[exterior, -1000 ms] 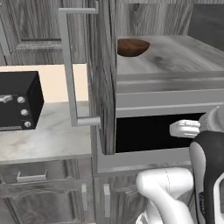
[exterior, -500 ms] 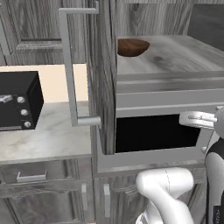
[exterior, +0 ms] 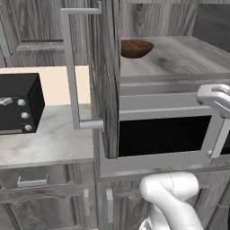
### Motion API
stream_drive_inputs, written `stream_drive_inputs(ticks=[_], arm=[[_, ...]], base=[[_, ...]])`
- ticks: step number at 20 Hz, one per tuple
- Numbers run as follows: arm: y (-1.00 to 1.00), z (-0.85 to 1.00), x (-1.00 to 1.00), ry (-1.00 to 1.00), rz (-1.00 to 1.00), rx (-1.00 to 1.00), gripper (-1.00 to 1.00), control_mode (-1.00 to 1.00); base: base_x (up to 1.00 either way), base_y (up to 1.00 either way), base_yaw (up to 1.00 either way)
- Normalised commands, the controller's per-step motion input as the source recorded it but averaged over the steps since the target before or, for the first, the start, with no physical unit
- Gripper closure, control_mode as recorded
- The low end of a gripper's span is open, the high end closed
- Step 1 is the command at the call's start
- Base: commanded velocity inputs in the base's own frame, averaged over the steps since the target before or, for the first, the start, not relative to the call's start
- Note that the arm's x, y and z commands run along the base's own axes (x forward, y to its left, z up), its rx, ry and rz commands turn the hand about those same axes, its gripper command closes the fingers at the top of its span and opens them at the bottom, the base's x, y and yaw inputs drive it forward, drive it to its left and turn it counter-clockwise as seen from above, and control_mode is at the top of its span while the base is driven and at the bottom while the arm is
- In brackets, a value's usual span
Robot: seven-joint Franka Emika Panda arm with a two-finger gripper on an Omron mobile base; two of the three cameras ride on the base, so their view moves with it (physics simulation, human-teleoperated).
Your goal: Take the smaller bowl and place it next to the appetizer plate on the dining counter , and place the larger bowl next to the plate with cooked food.
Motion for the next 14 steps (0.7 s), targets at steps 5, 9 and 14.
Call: stream_drive_inputs(ticks=[5, 9, 14], arm=[[0.00, 0.34, 0.10, 0.01, -0.02, 0.16, -1.00, -1.00], [0.02, 0.09, 0.08, 0.00, -0.01, 0.12, -1.00, -1.00], [0.18, 0.03, 0.11, -0.01, 0.00, 0.01, -1.00, -1.00]], base=[[0.00, 0.00, 0.00], [0.00, 0.00, 0.00], [0.00, 0.00, 0.00]])
